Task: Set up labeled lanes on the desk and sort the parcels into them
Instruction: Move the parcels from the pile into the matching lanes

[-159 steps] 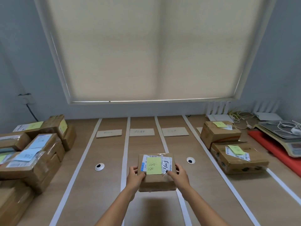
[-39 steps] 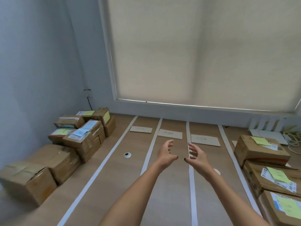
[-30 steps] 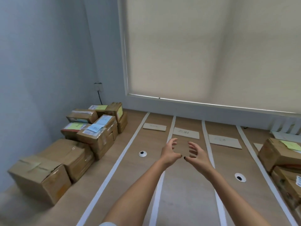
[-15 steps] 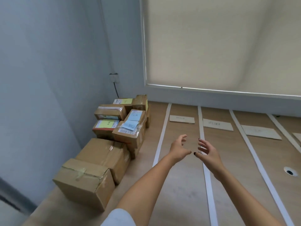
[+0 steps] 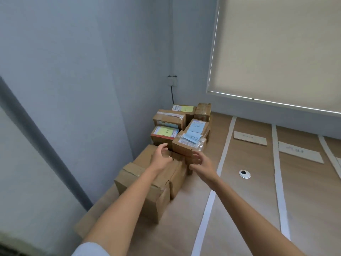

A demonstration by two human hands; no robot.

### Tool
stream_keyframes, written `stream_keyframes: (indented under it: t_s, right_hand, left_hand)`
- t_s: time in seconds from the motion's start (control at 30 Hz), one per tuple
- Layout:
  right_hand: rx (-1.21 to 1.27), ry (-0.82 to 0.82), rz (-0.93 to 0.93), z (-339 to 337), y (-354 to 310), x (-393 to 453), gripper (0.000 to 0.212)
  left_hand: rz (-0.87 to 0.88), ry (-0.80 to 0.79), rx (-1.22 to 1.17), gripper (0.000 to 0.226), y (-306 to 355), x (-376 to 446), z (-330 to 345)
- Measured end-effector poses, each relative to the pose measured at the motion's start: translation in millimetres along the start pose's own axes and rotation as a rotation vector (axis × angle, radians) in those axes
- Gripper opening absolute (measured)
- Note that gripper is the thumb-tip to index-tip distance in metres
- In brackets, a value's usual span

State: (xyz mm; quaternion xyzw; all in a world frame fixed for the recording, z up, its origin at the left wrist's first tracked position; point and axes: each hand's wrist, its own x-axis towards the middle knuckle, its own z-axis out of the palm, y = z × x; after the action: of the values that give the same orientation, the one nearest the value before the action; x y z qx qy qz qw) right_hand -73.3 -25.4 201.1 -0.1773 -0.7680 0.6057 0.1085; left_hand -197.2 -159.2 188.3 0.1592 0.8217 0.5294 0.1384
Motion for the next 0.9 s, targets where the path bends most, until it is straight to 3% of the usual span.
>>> stream_keyframes:
  t_s: [0.17,0.33,0.5,0.67,0.9]
  right_hand:
    - [-0.103,-0.088,0.134,59,13,12,0.062]
    - [-0.202,-0.153,0.269,91,39,8,0.063]
    - [-0.170,-0.183,0.385,105,62,3,0.058]
    - [-0.064,-0.192,0.439,119,53,10,0.053]
    - [-0.088,-0.260,0.305,144,0,25,0.060]
  left_hand:
    - [-0.172,0.123,0.330,0.065,-68,6,-93]
    - [-0.305,0.071,0.536,0.065,-106,5,-134]
    - [-0.364,0.017,0.471,0.063,-120,6,-120]
    - [-0.413,0.099,0.255,0.048,-111,5,-110]
    - [-0.374,0.271,0.269,0.034,-74,-16,-166]
